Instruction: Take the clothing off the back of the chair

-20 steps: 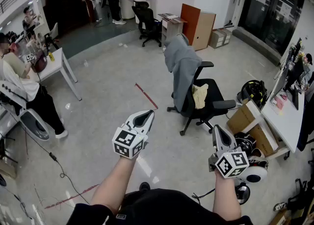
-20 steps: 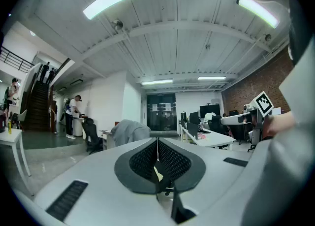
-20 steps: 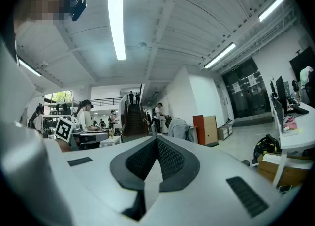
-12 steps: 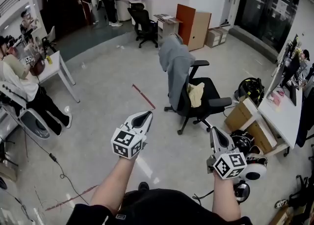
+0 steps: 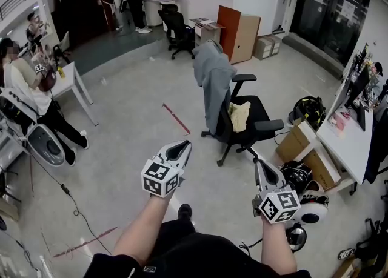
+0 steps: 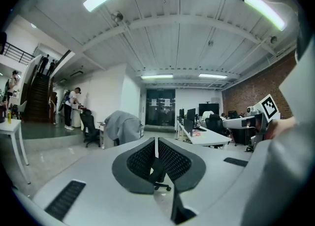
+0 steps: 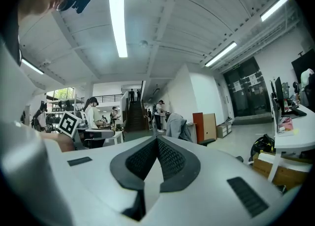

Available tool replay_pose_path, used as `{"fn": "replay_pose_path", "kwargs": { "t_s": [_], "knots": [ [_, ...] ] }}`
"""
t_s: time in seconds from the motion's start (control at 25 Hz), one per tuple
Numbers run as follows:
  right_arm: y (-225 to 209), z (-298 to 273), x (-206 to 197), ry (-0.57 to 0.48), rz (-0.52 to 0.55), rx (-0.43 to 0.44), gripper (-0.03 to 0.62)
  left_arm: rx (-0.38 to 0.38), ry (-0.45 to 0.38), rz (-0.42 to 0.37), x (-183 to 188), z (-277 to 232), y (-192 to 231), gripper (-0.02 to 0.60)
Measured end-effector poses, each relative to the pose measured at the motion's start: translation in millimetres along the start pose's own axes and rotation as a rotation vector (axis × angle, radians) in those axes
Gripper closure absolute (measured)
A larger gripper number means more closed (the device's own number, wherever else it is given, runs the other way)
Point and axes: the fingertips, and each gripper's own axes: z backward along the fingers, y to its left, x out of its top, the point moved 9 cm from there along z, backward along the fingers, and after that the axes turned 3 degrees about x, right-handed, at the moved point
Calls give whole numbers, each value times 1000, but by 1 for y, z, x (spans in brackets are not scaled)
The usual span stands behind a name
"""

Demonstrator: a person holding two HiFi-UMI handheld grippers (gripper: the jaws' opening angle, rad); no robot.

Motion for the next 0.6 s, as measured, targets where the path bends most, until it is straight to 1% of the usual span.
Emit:
{"fn": "replay_pose_path", "kwargs": {
  "t_s": [0.24,0.32,0.48,0.6],
  "knots": [
    [-19,-34,-4,33,-11,-22,585,-34,-4,29,-7,-41,20,577],
    [-27,-52,-3,35,-11,-15,585,-40,-9,37,-9,-59,32,577],
    [-34,-107,11,42,-5,1,585,-39,-4,72,-9,-101,77,577],
    [-43,-144,21,28,-9,8,585,-52,-1,71,-3,-134,106,577]
  ]
}}
